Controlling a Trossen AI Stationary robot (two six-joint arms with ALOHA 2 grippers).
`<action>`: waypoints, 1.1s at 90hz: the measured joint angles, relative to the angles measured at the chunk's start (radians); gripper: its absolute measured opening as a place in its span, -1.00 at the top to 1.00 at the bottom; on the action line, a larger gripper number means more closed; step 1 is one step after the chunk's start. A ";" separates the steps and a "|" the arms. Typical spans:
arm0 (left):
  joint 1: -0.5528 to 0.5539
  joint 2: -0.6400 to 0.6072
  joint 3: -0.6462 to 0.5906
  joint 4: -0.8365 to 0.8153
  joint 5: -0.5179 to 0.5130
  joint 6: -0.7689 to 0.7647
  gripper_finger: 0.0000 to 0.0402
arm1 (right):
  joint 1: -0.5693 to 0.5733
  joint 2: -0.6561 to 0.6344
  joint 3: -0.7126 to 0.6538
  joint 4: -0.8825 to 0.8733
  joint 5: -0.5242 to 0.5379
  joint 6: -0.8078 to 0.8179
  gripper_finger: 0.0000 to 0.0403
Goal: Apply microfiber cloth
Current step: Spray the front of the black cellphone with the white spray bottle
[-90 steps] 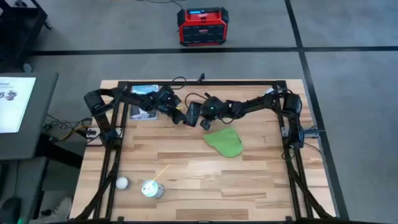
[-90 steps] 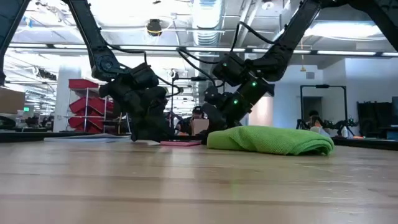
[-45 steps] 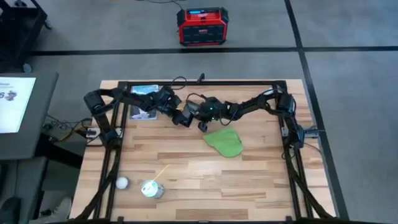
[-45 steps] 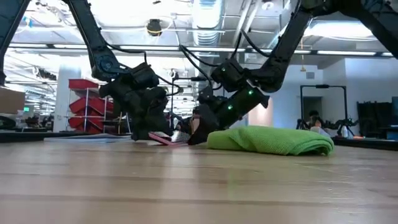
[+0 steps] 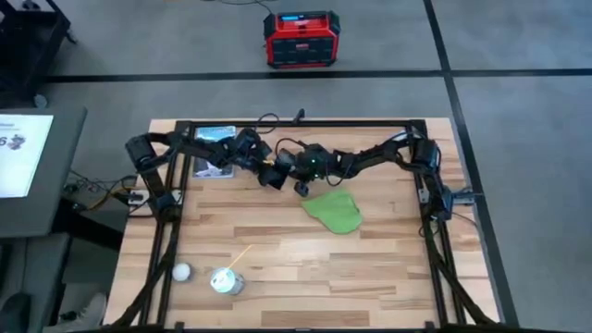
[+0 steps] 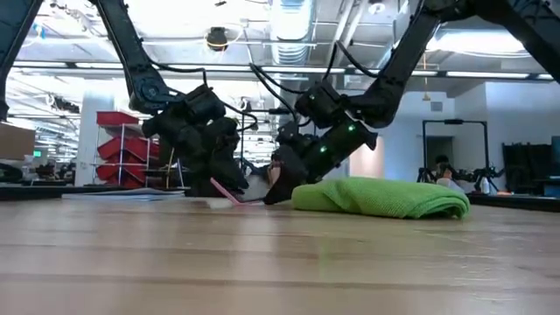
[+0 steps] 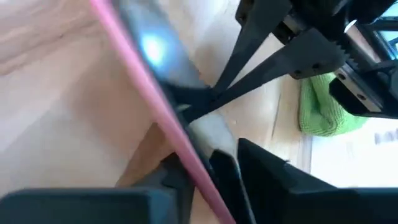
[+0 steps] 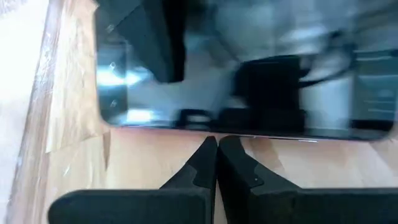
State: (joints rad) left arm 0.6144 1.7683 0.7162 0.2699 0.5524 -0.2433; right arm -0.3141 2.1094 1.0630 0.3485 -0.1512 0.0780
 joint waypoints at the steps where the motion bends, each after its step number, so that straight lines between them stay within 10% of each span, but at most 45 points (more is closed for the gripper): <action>1: 0.002 0.000 0.000 0.001 0.001 0.000 0.72 | 0.000 -0.001 0.000 -0.001 0.000 0.000 1.00; 60: 0.028 -0.045 -0.001 -0.024 0.012 0.124 0.97 | 0.004 -0.102 -0.008 -0.226 0.153 -0.019 1.00; 99: 0.026 -0.549 -0.124 -0.123 -0.110 0.220 0.98 | 0.009 -0.548 -0.312 -0.125 0.289 0.035 1.00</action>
State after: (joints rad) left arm 0.6403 1.2192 0.5918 0.1467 0.4427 -0.0235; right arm -0.3053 1.5612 0.7509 0.2235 0.1380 0.1131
